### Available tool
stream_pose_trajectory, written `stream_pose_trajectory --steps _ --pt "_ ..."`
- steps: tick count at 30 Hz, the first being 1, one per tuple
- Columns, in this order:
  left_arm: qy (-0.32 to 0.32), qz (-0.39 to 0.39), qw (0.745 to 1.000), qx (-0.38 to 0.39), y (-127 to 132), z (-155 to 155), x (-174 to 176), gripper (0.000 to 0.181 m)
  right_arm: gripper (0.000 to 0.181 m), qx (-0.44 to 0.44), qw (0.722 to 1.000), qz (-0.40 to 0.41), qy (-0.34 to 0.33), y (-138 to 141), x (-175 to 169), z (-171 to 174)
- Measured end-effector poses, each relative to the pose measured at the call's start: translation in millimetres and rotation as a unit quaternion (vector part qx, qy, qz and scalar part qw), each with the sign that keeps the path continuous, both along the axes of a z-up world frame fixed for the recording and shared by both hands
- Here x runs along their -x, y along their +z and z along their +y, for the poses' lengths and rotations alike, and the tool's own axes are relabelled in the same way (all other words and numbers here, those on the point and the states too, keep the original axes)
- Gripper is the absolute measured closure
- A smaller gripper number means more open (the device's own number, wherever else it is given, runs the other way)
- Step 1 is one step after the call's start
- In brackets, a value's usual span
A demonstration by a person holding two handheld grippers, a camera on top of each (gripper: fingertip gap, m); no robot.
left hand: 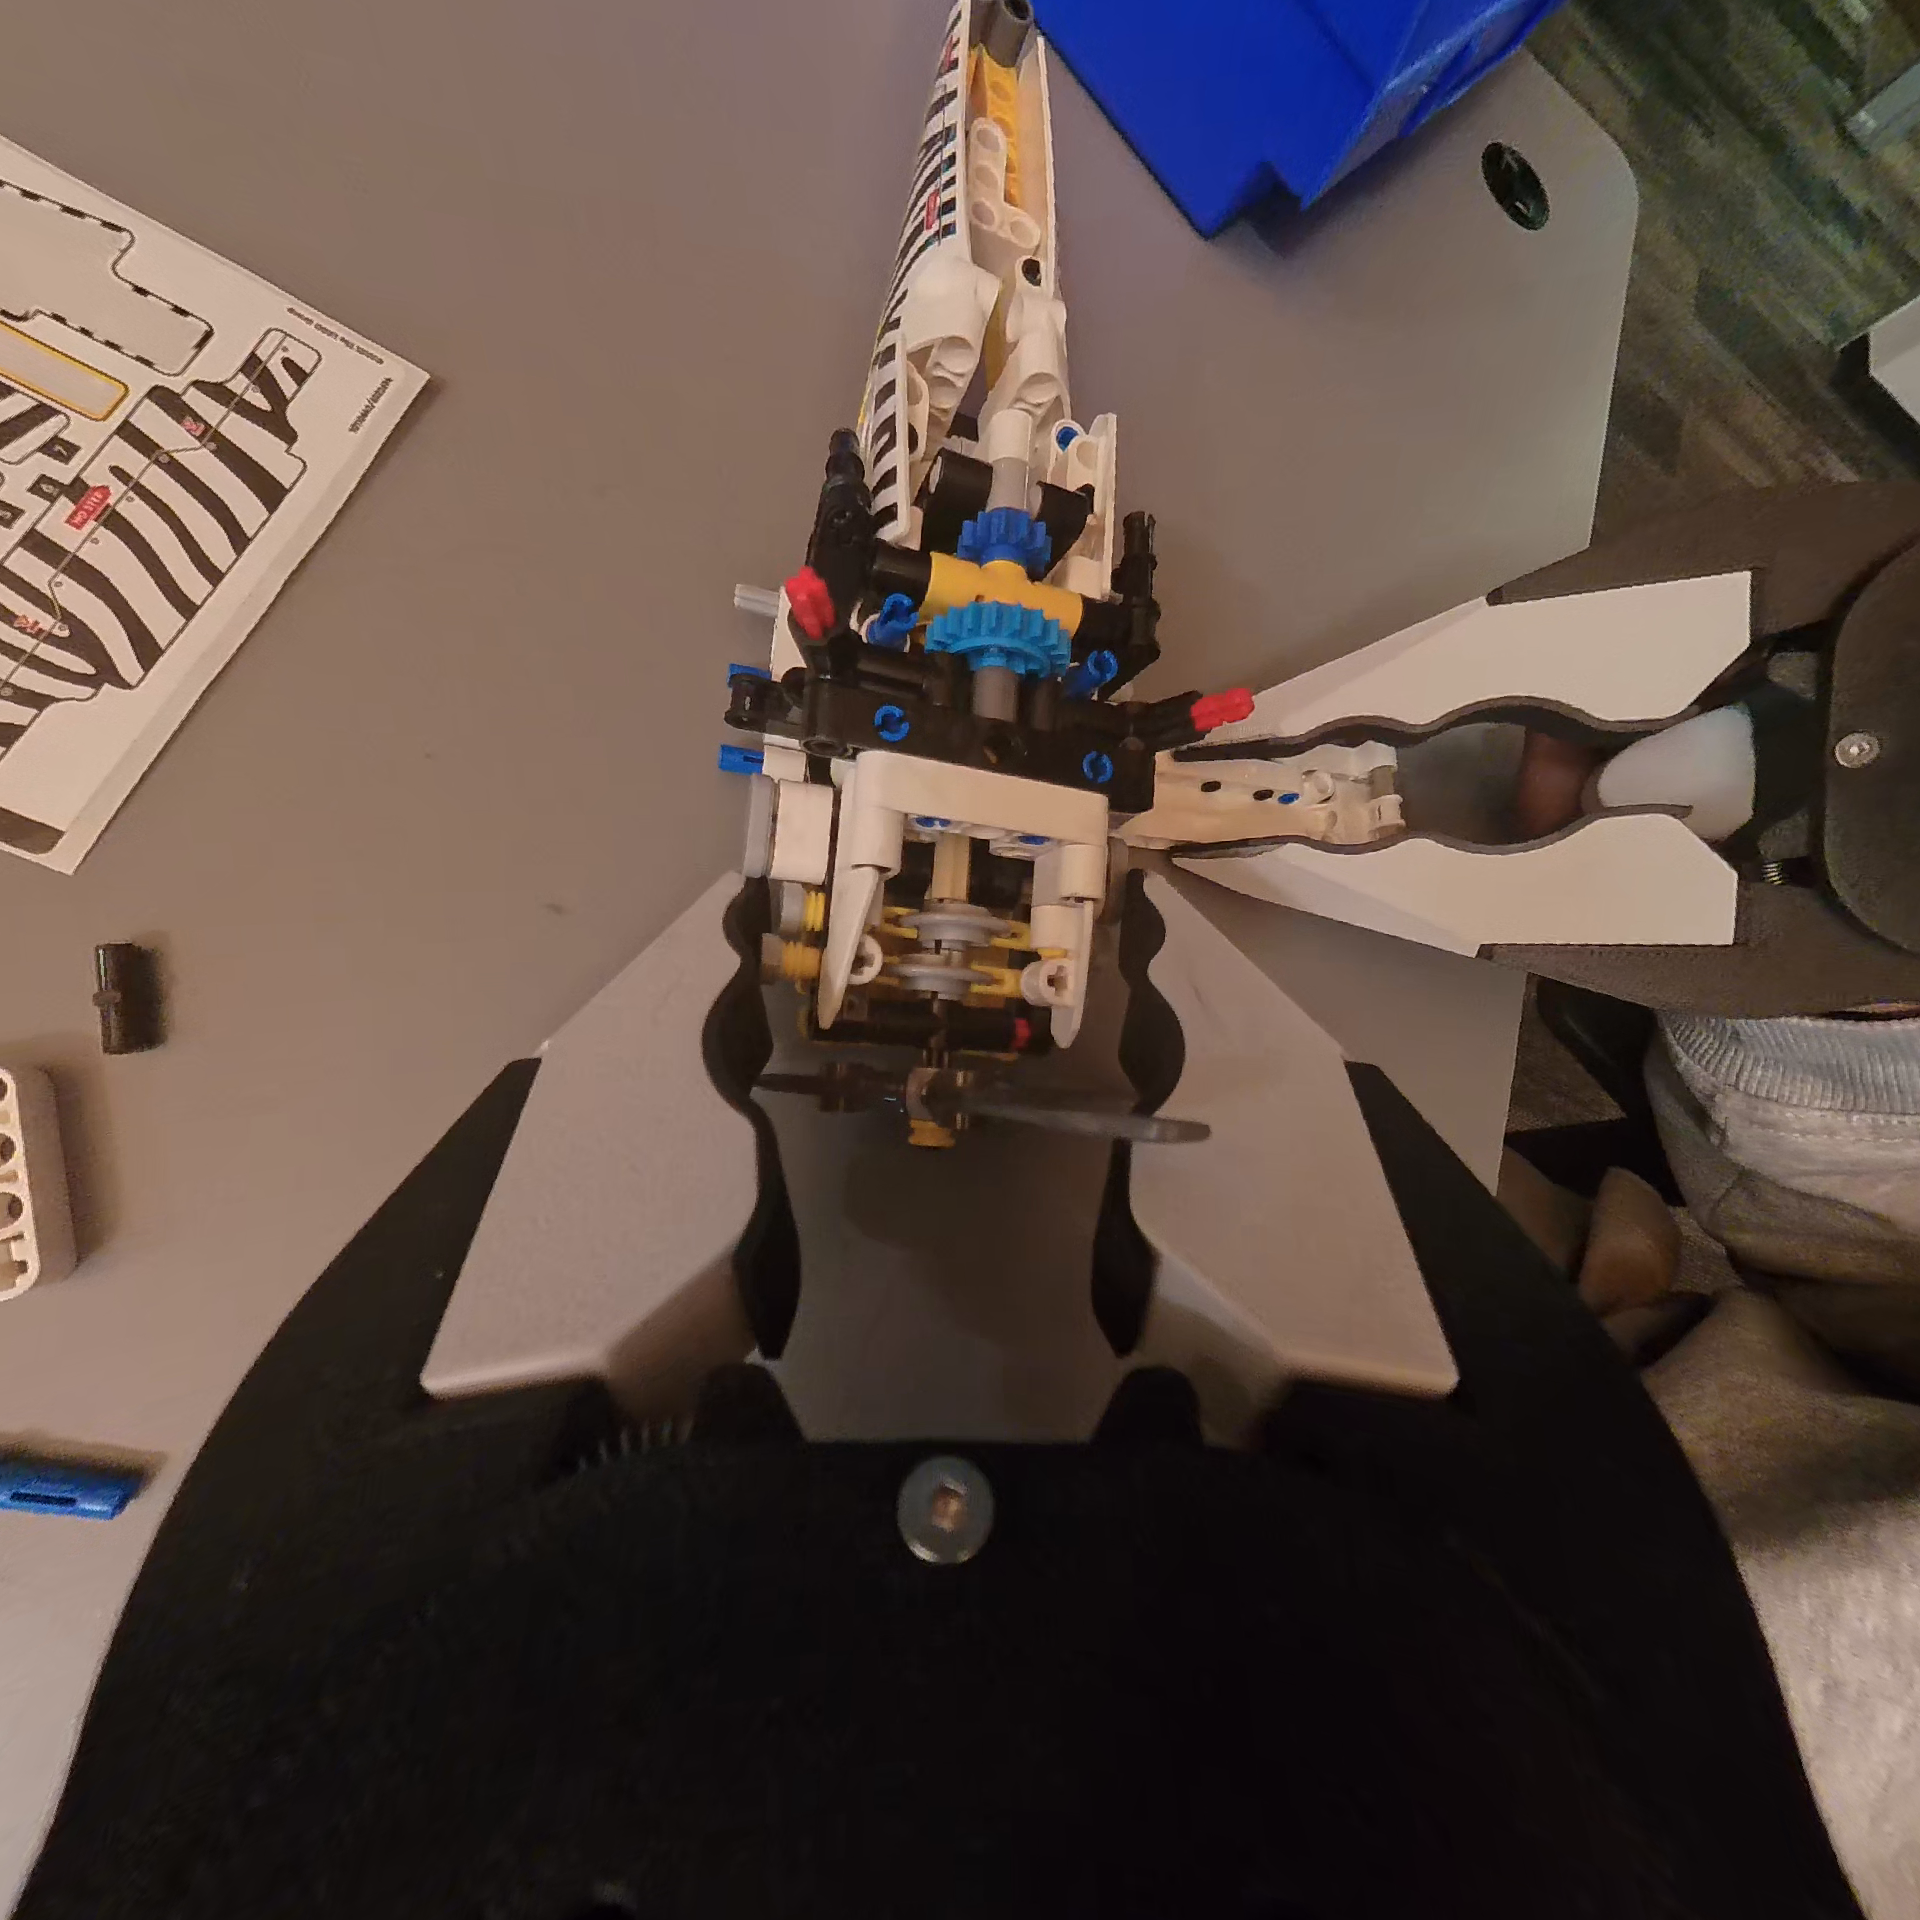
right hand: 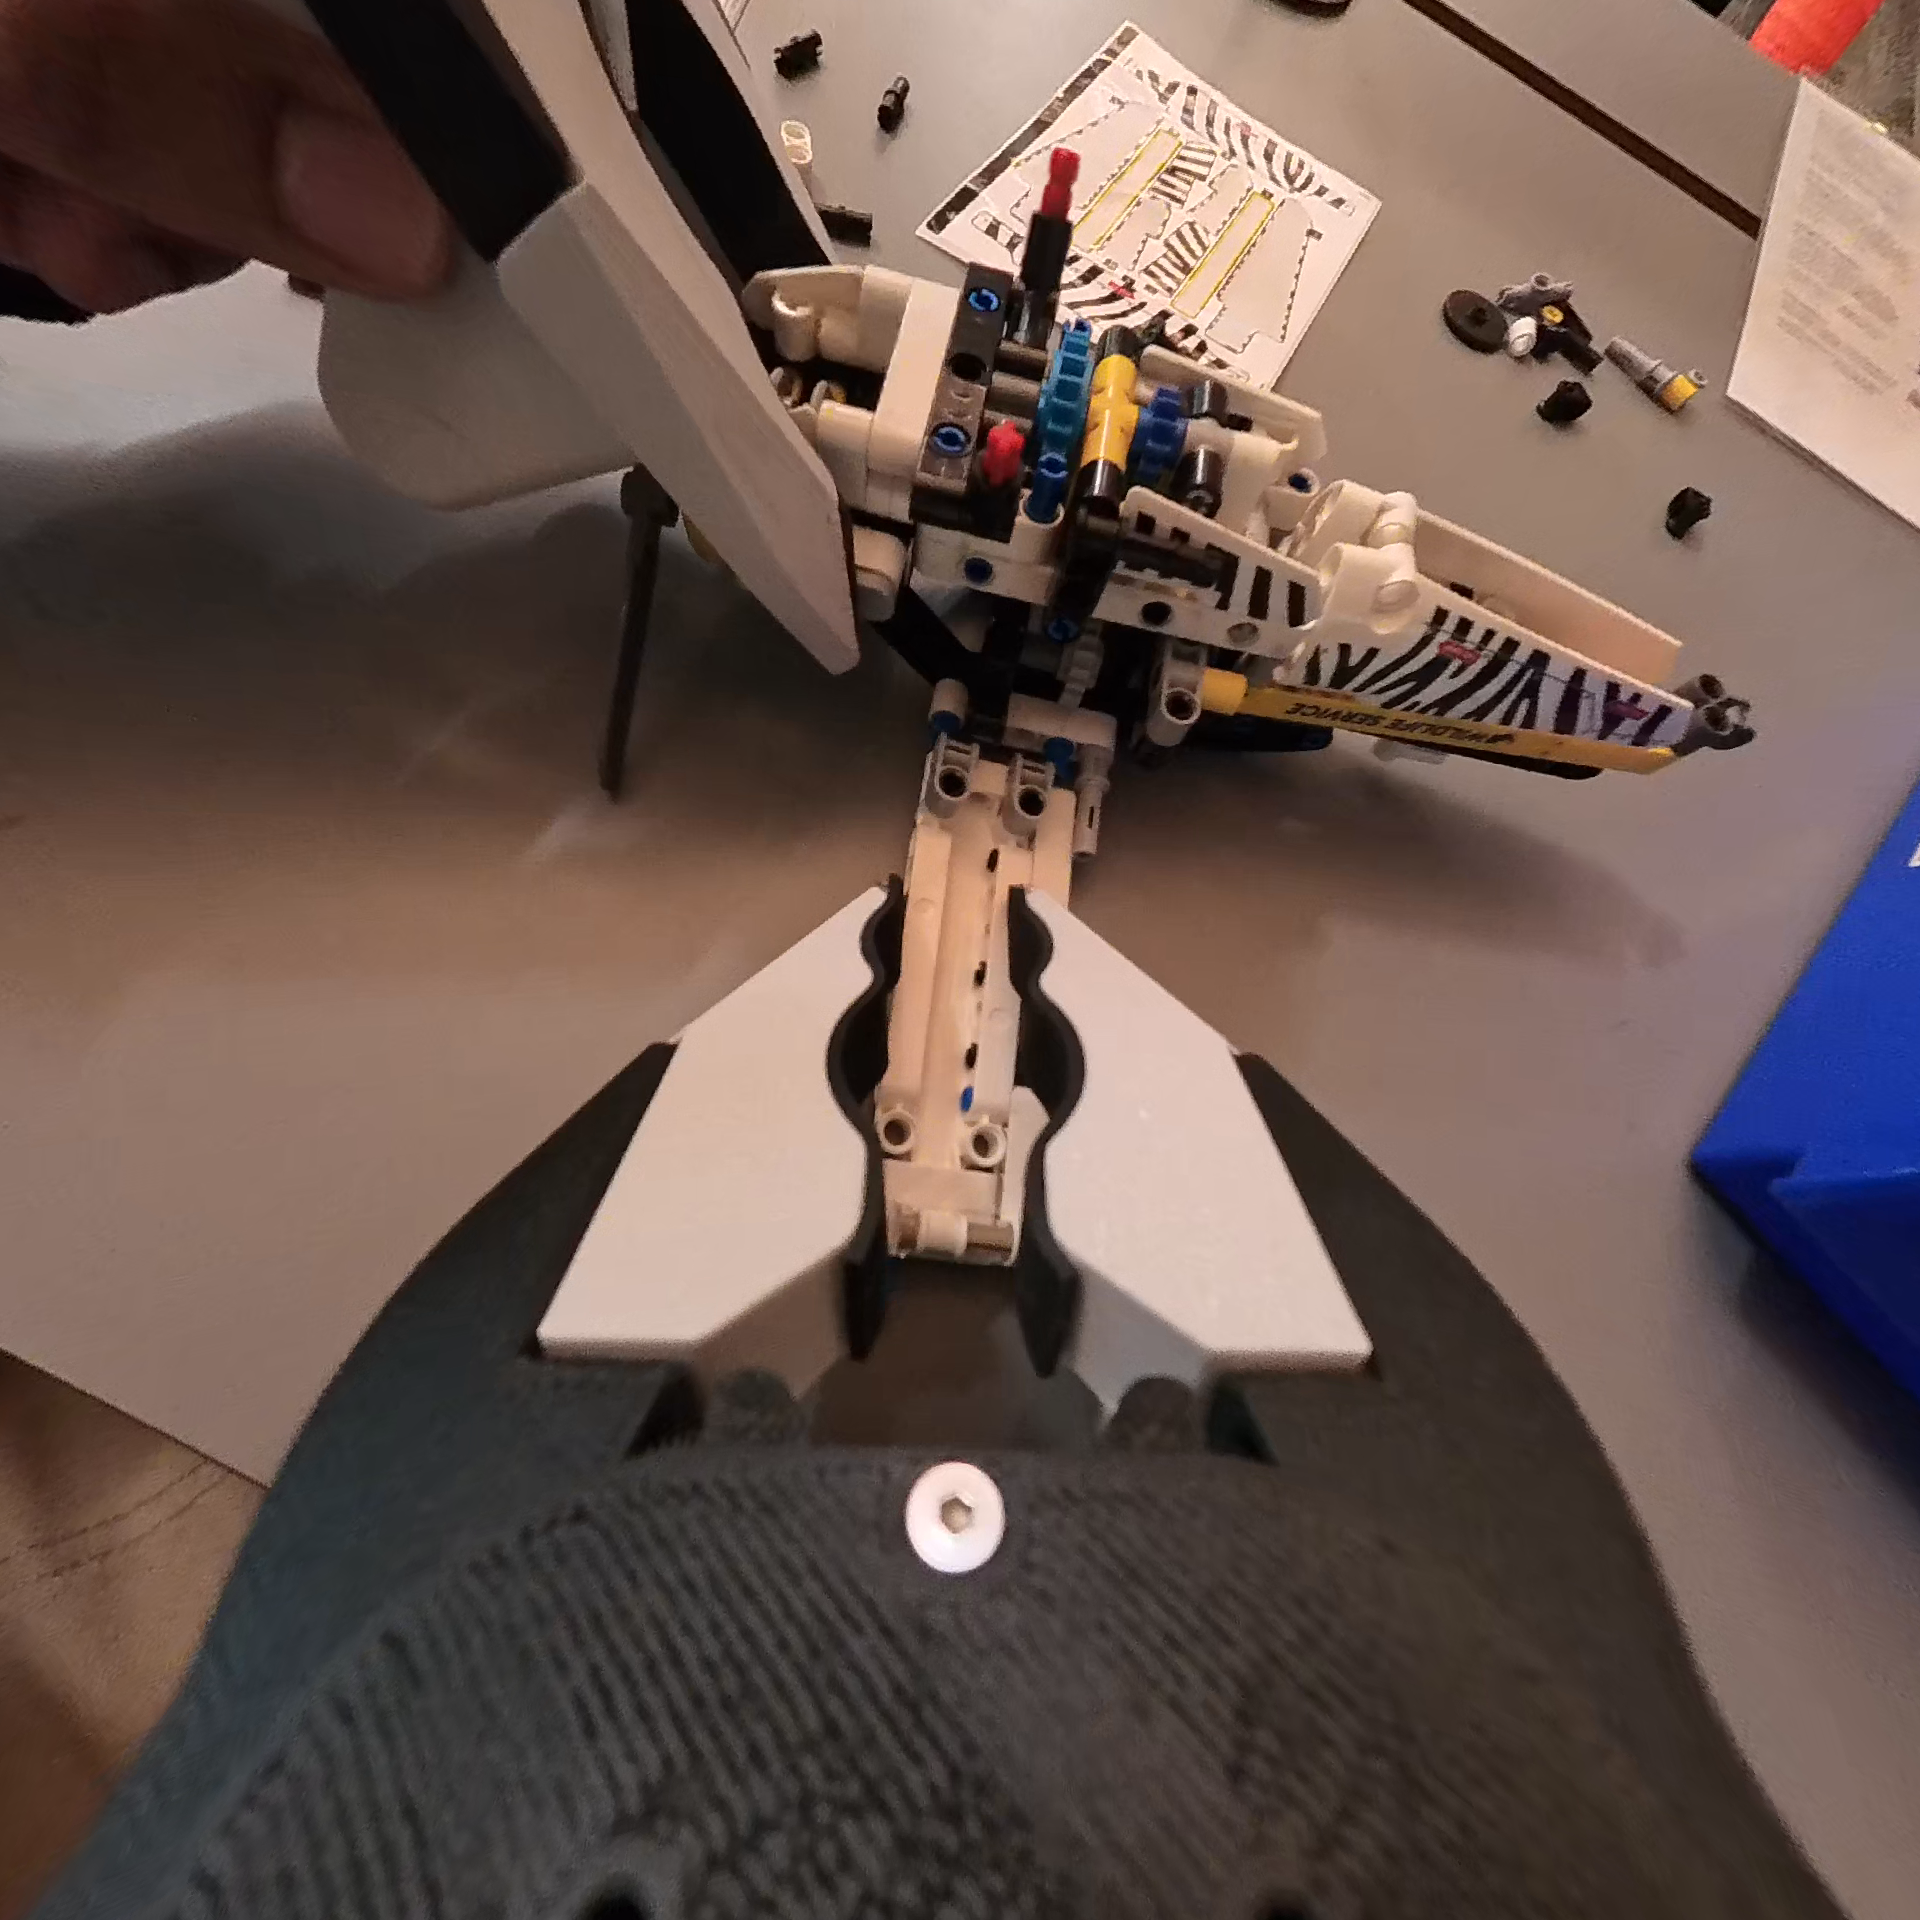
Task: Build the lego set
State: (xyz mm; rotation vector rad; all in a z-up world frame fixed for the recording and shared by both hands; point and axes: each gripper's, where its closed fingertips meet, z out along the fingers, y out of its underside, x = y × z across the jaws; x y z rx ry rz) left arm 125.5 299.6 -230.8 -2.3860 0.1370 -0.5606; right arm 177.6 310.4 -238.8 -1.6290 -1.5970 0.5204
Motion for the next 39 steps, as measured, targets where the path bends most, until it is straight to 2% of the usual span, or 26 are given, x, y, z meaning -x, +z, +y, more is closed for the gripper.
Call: stream_pose_trajectory --steps 3,9,14,19,29,33,39 --pt "0.0 0.0 1.0 0.0 0 0 0 0.115 0.161 -0.001 1.0 -0.003 0.0 -1 -1 0" --pt "-0.001 -0.001 1.0 0.0 0 0 0 0.115 0.143 -0.008 1.0 -0.016 -0.015 0 -6 6" --pt "-0.001 -0.001 1.0 0.001 0 0 0 0.115 0.139 0.031 0.999 -0.009 -0.027 -2 -9 8" --pt "-0.003 0.0 1.0 0.0 -1 0 -1 0.115 0.149 0.061 0.998 -0.005 -0.02 -4 -9 4" --pt "-0.003 -0.005 1.0 0.0 -1 0 -2 0.115 0.15 0.099 0.995 0.0 -0.017 1 -11 4" --pt "-0.003 -0.004 1.0 0.001 -1 0 -2 0.115 0.15 0.099 0.995 0.004 -0.012 7 -11 2" --pt "-0.001 0.0 1.0 0.002 -1 0 -2 0.115 0.15 0.067 0.997 -0.026 -0.026 0 -9 2"
